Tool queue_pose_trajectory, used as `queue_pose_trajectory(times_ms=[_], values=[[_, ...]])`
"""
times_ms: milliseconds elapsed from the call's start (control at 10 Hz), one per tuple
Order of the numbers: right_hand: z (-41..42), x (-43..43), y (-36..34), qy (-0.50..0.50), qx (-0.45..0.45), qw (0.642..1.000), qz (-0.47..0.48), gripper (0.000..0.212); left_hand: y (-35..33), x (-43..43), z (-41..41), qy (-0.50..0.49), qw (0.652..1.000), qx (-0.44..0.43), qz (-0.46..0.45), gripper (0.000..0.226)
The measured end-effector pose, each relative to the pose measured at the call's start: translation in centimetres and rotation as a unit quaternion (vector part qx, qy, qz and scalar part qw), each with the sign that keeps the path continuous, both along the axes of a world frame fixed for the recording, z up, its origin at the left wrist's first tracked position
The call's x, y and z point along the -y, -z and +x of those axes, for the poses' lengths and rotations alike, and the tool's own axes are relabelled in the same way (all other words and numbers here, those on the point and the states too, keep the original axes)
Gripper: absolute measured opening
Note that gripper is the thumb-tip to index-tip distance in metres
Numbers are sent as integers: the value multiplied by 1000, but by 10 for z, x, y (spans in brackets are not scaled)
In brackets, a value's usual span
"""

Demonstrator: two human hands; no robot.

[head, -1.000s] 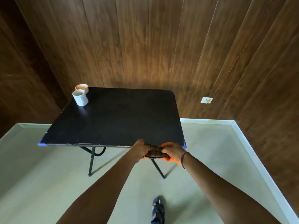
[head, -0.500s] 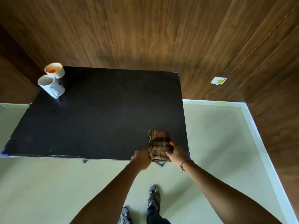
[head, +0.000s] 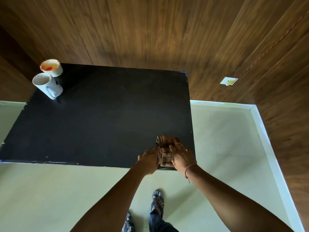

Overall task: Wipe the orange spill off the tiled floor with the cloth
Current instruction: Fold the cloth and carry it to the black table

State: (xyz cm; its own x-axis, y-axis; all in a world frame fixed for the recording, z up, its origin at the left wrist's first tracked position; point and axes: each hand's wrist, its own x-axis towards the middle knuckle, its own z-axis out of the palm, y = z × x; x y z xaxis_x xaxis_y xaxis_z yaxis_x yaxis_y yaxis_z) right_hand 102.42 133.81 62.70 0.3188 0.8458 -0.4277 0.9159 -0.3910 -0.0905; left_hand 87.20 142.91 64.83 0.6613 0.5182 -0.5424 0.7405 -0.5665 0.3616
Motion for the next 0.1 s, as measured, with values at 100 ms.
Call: queue_pose_trajectory(times_ms=[100], values=[[-7, -7, -16, -3, -19, 998, 61, 57, -18, -11, -18, -35, 999, 25, 31, 45]])
